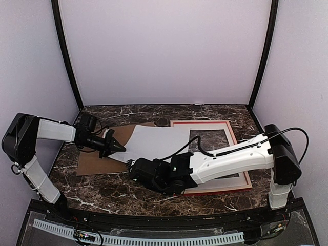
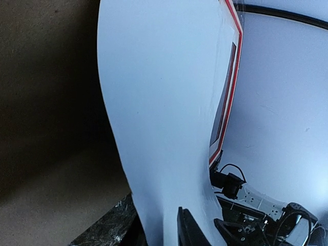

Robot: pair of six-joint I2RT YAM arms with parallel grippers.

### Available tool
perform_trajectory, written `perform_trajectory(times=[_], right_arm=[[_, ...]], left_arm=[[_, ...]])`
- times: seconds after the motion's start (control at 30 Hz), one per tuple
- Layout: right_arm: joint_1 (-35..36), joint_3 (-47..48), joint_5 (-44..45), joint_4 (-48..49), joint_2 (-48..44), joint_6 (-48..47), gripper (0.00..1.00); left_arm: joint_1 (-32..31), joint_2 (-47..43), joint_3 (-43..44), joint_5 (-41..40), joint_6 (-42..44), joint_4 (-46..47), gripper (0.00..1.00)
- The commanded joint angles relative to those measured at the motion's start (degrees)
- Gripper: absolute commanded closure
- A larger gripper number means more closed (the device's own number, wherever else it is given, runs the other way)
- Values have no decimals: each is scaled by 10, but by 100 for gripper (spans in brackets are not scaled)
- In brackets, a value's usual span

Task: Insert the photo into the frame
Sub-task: Pass from the right arm to the left, then move the frame body to the center of the board.

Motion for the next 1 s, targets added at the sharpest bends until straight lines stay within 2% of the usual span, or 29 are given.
perform_trajectory(times=[0.0,0.07,0.17,0.47,0.5,0.57,0.63,0.8,0.97], right_arm=[[7,-12,2,6,-9,19,93],[8,-16,1,5,-14,24,87],[8,-25,-1,5,-24,32,75],[11,-46,-43,-5,-88,85,55],[11,-51,-51,-6,-99,95,49],[11,-61,-71,-12,-121,109,30],[11,-72,-88,-20,-141,124,21],[5,-109,-80,-51,-195,174,19],[-65,-140,-79,-101,-254,239,19]], left_arm=[[-4,-8,-6,9,-9,30,83],[-5,-17,-9,6,-18,40,92],[-7,-38,-15,-2,-36,53,99],[-24,-115,-39,-47,-101,121,100],[-26,-120,-42,-51,-106,128,100],[-32,-133,-45,-63,-124,159,100],[-38,-142,-48,-77,-148,184,100],[-70,-134,-41,-110,-173,222,100],[-106,-110,-35,-144,-185,236,100]])
